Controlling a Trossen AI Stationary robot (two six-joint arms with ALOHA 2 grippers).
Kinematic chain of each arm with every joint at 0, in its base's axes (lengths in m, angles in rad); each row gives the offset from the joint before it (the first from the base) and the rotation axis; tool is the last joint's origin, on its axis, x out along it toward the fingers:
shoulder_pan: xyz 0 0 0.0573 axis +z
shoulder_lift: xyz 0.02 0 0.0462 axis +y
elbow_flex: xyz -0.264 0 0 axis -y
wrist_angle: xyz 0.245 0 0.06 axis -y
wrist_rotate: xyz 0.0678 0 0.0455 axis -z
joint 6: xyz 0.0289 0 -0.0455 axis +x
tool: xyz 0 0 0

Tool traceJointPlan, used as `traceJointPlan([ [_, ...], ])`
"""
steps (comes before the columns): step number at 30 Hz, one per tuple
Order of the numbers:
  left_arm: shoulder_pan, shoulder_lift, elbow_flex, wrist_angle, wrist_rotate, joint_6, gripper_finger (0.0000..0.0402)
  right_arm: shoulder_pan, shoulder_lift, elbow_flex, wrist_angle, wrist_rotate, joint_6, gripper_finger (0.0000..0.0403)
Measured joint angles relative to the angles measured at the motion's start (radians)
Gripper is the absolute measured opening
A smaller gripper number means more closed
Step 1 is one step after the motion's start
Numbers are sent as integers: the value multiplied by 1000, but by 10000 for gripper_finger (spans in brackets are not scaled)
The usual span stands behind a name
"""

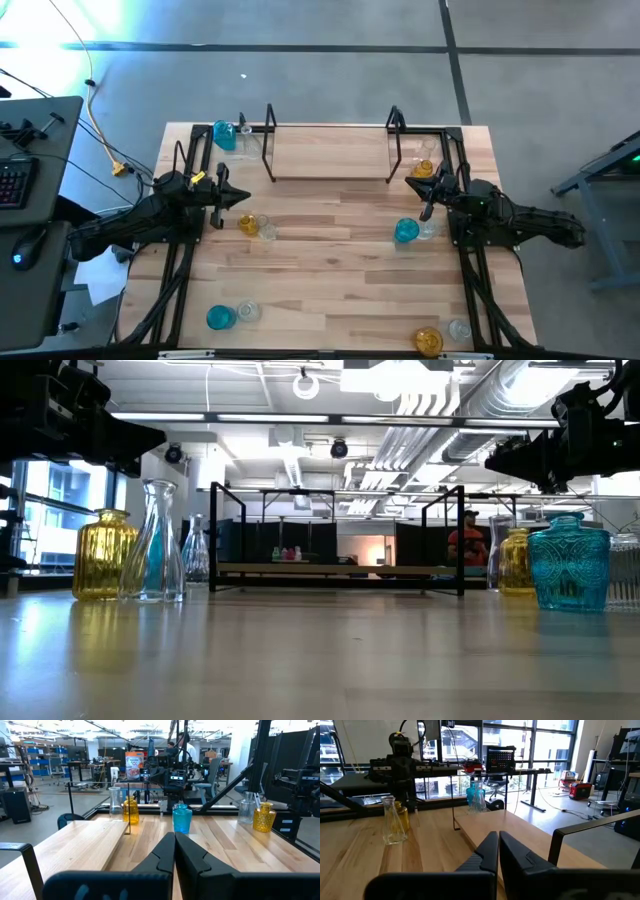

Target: Sort vases onto shelf

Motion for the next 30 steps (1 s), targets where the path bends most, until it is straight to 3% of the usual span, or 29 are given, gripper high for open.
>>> traceJointPlan([
  [12,0,0,0,24,-11,0,0,0,0,-1,26,2,1,0],
  [20,0,0,0,53,-14,0,0,0,0,0,382,1,-62,0],
  [22,0,0,0,65,-20,1,0,0,1,24,380,3,-78,0],
  [24,1,0,0,77,-42,0,0,0,17,71,304,52,-72,0],
  [30,1,0,0,76,-91,0,0,0,165,227,32,384,47,2],
])
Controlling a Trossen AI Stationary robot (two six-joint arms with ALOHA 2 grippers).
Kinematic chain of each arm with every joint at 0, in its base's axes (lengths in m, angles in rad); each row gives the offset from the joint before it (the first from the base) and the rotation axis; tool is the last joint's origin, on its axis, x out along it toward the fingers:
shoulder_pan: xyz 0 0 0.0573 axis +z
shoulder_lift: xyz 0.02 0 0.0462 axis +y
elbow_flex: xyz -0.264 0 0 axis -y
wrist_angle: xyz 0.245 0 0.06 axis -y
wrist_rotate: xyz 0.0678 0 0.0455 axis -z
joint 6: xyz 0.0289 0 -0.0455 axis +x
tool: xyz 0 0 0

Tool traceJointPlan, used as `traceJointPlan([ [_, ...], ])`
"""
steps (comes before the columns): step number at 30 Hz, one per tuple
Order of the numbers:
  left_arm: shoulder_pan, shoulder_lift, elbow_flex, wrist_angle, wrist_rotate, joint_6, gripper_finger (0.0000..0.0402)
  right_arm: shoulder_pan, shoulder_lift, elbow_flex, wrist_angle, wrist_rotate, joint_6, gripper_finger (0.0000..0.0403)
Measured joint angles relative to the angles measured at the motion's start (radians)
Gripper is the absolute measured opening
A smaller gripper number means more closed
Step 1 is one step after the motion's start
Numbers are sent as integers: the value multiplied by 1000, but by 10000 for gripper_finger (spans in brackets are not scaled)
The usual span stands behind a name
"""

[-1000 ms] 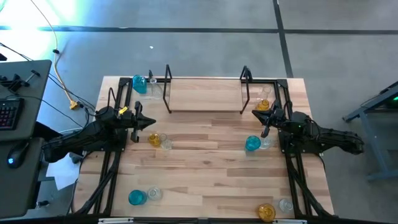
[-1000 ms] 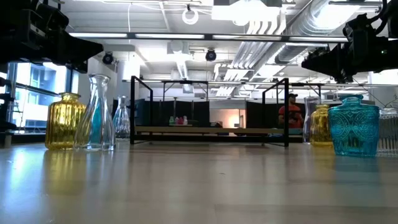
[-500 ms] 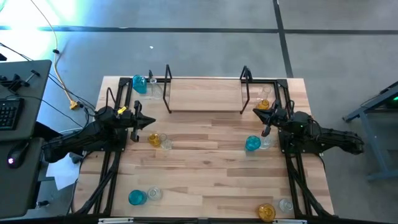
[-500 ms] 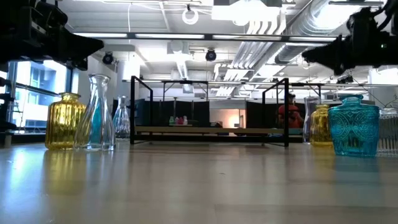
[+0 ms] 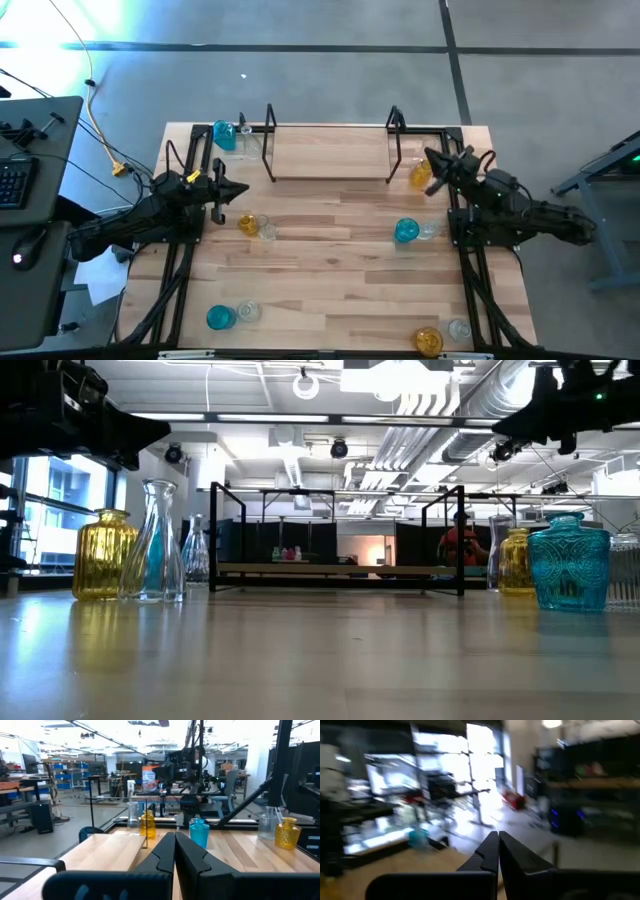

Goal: Sort vases onto shelf
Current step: Put the transparent vase on the shelf

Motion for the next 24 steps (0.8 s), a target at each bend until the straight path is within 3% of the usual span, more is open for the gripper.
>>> traceJointPlan([
  [5,0,0,0,-1,-8,0,0,0,164,139,-196,152,113,42],
  [8,0,0,0,-1,-9,0,0,0,254,219,-320,255,182,90],
  [11,0,0,0,-1,-36,8,0,-10,339,291,-449,294,300,145],
  [15,0,0,0,-1,-82,15,0,-66,459,350,-553,250,453,217],
  [18,0,0,0,-1,-87,42,0,-145,543,383,-591,156,549,261],
  [24,0,0,0,-1,-87,53,0,-322,681,453,-706,32,663,295],
])
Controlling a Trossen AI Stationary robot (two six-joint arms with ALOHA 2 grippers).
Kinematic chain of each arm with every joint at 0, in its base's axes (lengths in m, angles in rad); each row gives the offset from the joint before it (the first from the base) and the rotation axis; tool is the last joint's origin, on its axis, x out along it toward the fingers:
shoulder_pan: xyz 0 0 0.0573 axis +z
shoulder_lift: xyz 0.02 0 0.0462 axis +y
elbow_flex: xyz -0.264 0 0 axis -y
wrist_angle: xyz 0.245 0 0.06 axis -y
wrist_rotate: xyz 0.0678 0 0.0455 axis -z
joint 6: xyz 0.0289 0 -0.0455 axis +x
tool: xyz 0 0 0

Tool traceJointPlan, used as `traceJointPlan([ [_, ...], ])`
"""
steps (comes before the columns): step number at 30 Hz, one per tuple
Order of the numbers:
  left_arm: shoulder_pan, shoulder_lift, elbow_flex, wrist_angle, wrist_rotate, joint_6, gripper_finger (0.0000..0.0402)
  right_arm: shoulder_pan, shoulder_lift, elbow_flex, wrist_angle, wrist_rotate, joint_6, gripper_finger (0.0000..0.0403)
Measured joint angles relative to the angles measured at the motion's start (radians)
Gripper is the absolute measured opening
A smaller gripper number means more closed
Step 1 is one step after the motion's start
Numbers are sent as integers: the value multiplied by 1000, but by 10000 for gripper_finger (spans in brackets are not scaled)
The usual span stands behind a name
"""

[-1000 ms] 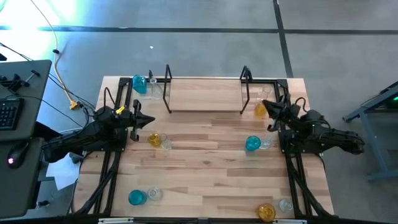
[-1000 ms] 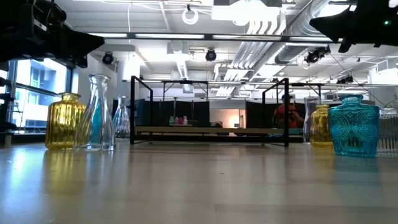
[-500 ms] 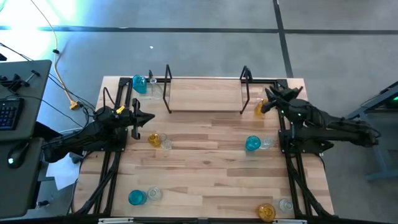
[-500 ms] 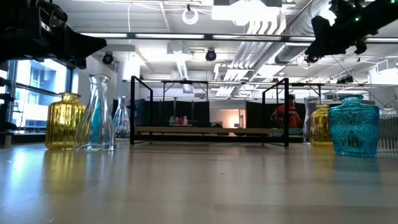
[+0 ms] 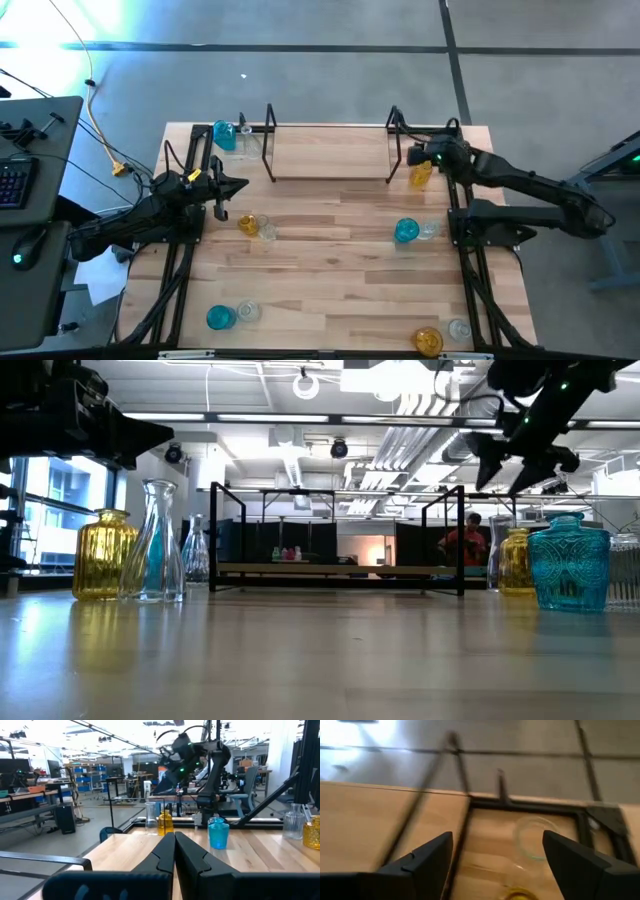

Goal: Sort vases onto shelf
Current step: Put the transparent vase on the shelf

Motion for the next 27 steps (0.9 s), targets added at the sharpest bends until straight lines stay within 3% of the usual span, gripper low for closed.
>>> traceJointPlan([
  [6,0,0,0,0,0,30,0,-136,80,13,-31,-77,18,296],
  [11,0,0,0,0,0,52,0,-192,134,13,-30,-81,15,296],
  [27,0,0,0,46,1,63,0,-241,259,12,75,-138,-5,294],
])
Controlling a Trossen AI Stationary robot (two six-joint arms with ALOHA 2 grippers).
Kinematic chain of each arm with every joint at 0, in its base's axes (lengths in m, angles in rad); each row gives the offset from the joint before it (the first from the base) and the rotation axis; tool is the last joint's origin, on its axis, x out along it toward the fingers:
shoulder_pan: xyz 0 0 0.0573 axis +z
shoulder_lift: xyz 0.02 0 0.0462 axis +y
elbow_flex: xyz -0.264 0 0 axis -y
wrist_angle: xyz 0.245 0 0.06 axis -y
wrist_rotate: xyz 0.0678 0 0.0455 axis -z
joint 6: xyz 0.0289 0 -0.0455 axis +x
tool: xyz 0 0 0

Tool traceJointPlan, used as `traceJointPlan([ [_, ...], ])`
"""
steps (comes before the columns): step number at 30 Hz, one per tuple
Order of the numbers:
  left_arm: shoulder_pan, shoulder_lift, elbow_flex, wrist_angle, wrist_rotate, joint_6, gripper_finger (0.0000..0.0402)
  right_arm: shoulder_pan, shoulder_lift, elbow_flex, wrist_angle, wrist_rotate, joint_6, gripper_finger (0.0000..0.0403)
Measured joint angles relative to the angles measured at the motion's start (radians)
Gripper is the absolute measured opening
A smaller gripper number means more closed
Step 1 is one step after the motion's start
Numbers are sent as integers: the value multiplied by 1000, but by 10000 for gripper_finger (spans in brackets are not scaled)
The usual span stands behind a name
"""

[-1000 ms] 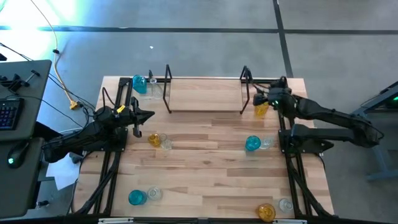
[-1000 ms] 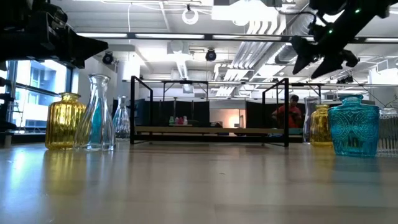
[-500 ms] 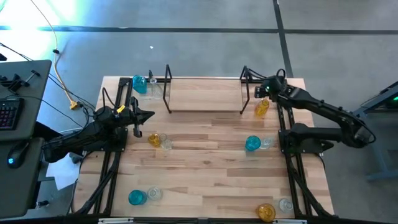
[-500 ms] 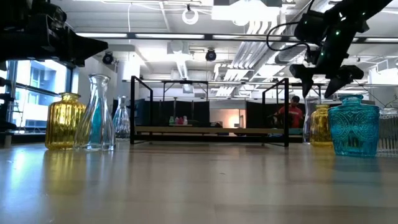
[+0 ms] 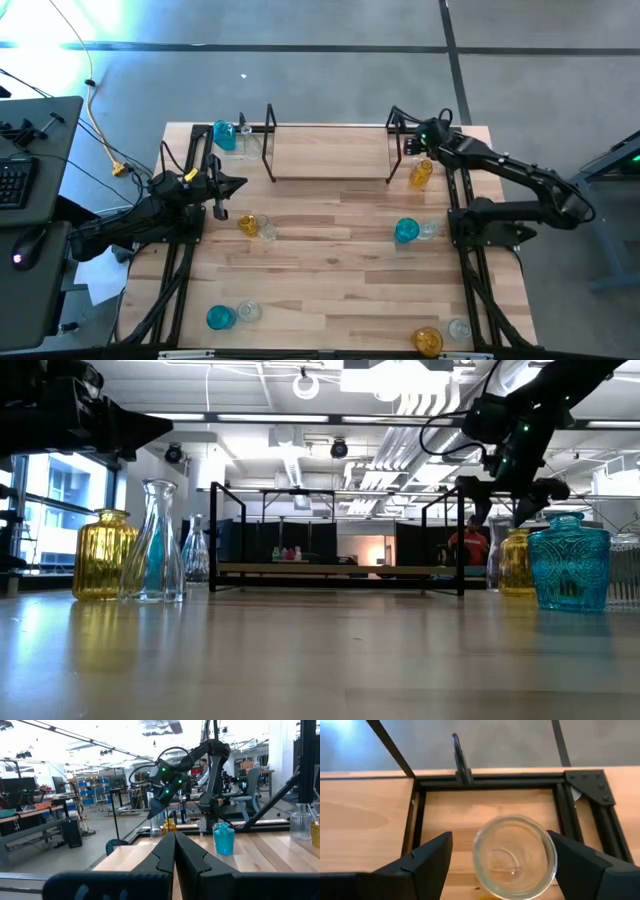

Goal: Sort vases onto shelf
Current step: Put the transparent vase on the shelf

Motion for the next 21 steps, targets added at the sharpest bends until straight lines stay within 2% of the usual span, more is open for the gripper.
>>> traceJointPlan([
  [8,0,0,0,10,0,14,0,0,51,0,4,-3,30,255],
  [12,0,0,0,15,0,8,0,0,54,0,4,5,39,217],
  [16,0,0,0,15,0,8,0,0,54,0,3,64,33,174],
  [21,0,0,0,14,0,8,0,0,41,0,4,64,17,169],
])
